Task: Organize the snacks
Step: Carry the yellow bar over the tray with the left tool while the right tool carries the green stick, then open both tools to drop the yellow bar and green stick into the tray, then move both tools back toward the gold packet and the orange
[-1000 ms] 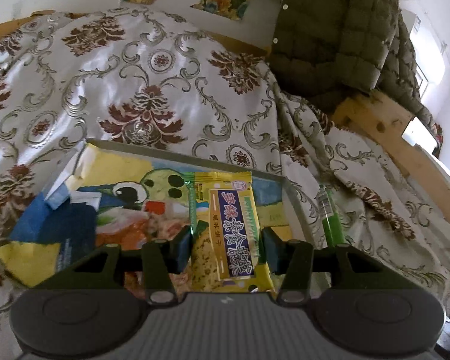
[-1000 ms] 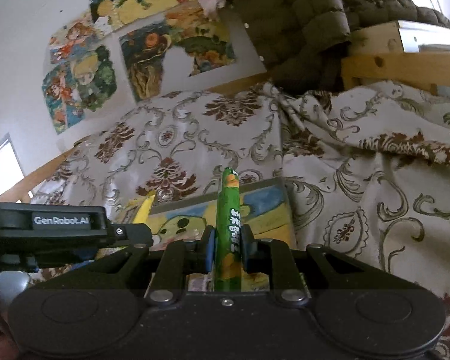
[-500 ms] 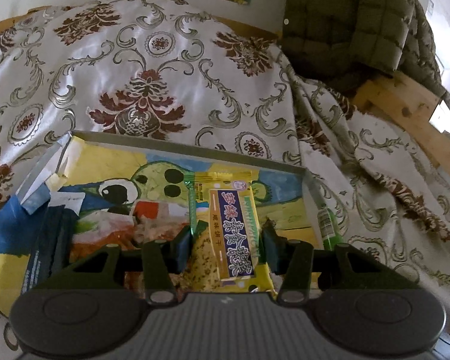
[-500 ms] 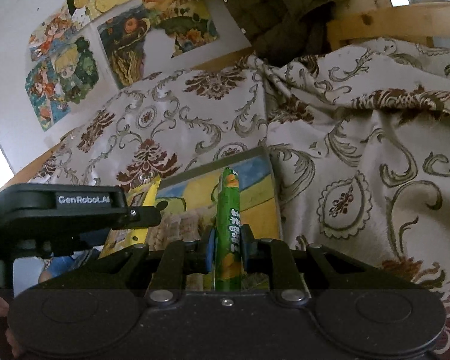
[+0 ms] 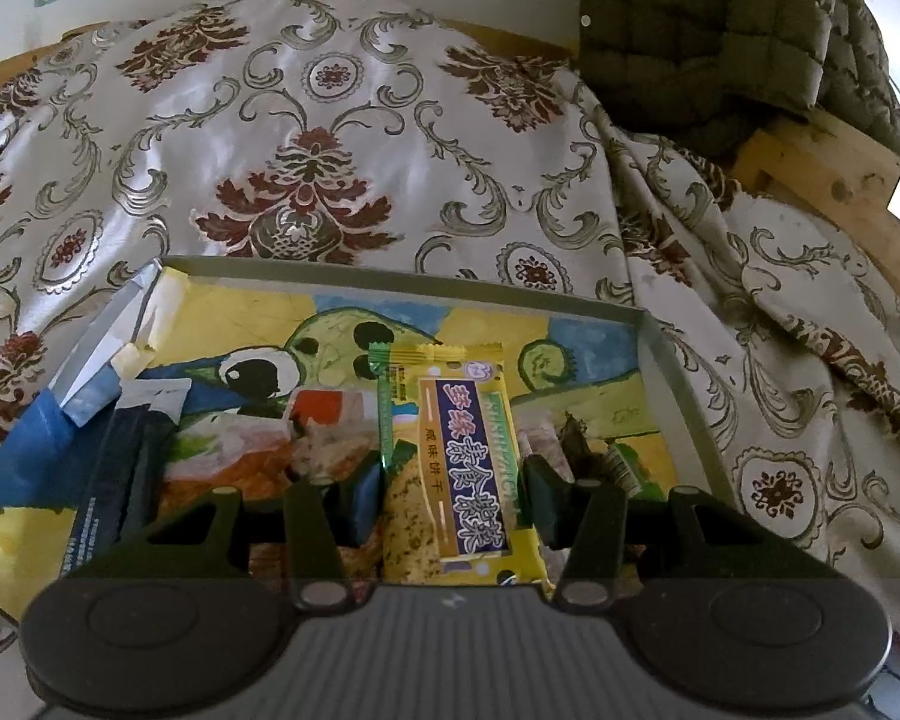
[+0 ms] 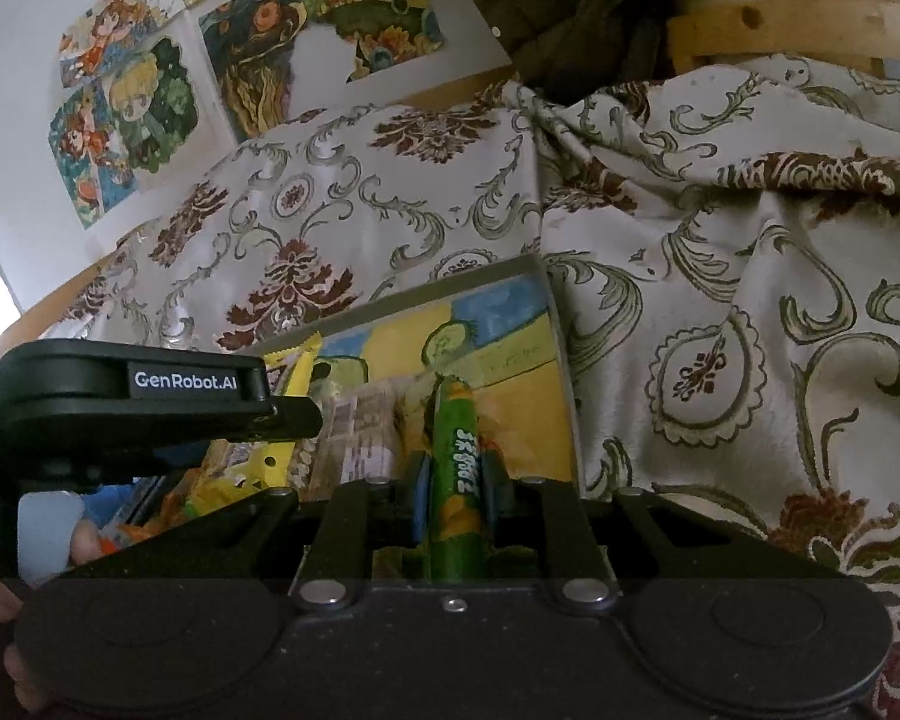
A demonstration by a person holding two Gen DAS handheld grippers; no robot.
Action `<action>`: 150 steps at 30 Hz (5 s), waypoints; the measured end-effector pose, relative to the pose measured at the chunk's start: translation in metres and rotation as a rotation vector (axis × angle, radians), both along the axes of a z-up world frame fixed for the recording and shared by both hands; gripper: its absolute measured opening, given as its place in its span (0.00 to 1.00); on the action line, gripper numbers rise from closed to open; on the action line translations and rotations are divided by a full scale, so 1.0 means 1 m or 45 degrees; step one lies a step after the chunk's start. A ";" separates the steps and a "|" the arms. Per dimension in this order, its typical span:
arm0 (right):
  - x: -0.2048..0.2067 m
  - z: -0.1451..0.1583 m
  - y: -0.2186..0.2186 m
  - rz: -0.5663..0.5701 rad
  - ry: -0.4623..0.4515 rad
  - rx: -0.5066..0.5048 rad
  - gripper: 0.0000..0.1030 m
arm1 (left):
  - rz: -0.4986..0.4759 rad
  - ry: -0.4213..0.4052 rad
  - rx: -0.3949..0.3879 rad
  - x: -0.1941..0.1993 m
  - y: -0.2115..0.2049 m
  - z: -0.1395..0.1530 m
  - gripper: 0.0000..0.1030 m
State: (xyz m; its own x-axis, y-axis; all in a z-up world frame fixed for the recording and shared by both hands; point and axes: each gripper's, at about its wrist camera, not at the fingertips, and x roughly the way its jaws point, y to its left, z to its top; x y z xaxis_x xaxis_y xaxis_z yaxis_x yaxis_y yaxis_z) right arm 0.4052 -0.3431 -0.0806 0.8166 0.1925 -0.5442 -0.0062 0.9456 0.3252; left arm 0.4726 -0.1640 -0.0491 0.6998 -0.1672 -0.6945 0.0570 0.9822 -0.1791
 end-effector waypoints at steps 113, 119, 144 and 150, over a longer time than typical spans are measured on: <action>-0.298 0.054 0.061 -0.015 0.071 -0.397 0.99 | 0.235 -0.122 0.292 -0.359 0.111 0.017 1.00; -0.299 0.055 0.061 -0.027 0.055 -0.386 0.99 | 0.234 -0.119 0.295 -0.357 0.109 0.017 1.00; -0.231 0.060 0.043 0.092 -0.103 -0.507 0.99 | 0.191 -0.203 0.318 -0.284 0.084 0.023 1.00; -0.187 0.038 0.032 0.118 -0.105 -0.520 0.99 | 0.091 -0.226 0.337 -0.244 0.072 0.014 1.00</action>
State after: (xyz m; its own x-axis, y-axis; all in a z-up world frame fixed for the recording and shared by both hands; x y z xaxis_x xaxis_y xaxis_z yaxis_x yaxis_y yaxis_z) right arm 0.2185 -0.3112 -0.0428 0.8499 0.0489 -0.5247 -0.1072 0.9909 -0.0813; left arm 0.2285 -0.0924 -0.0354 0.8175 0.0571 -0.5731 -0.0065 0.9959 0.0899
